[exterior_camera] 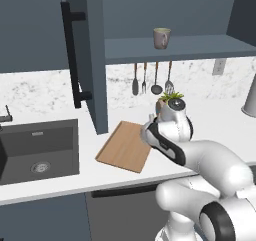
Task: Pick the kettle from the counter and place it on the tray. Then pick the mug from the cabinet and place it on the tray. Then close the cabinet doors.
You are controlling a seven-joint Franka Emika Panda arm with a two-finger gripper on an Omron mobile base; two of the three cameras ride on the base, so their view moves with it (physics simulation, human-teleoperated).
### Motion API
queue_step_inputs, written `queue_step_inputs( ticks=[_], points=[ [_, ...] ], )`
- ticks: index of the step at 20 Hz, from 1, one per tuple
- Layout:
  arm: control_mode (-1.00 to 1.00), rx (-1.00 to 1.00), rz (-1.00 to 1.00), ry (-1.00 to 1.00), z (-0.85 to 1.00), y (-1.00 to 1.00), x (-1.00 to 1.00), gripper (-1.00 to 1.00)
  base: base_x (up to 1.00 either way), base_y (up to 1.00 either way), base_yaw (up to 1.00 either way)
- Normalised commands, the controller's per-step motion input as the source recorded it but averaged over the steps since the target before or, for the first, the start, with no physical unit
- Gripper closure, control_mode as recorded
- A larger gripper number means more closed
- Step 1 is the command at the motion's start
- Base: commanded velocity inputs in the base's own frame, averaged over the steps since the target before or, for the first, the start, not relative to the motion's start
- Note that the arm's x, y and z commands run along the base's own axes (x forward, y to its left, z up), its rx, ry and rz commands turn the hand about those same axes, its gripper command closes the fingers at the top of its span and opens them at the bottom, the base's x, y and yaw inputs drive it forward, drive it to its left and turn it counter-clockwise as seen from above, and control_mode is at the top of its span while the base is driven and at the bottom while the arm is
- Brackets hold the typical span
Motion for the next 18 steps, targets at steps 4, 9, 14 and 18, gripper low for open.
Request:
queue_step_inputs(
  ticks=[4,9,14,18],
  points=[
    [-1.0,0.0,0.0,0.15,0.0,0.17,0.41,1.0,0.0,0.0,0.0],
    [-1.0,0.0,0.0,0.06,0.0,0.25,0.46,1.0,0.0,0.0,0.0],
    [-1.0,0.0,0.0,0.0,-0.02,0.37,0.38,1.0,0.0,0.0,0.0],
    [-1.0,-0.01,0.0,0.0,-0.19,0.31,0.3,1.0,0.0,0.0,0.0]
  ],
)
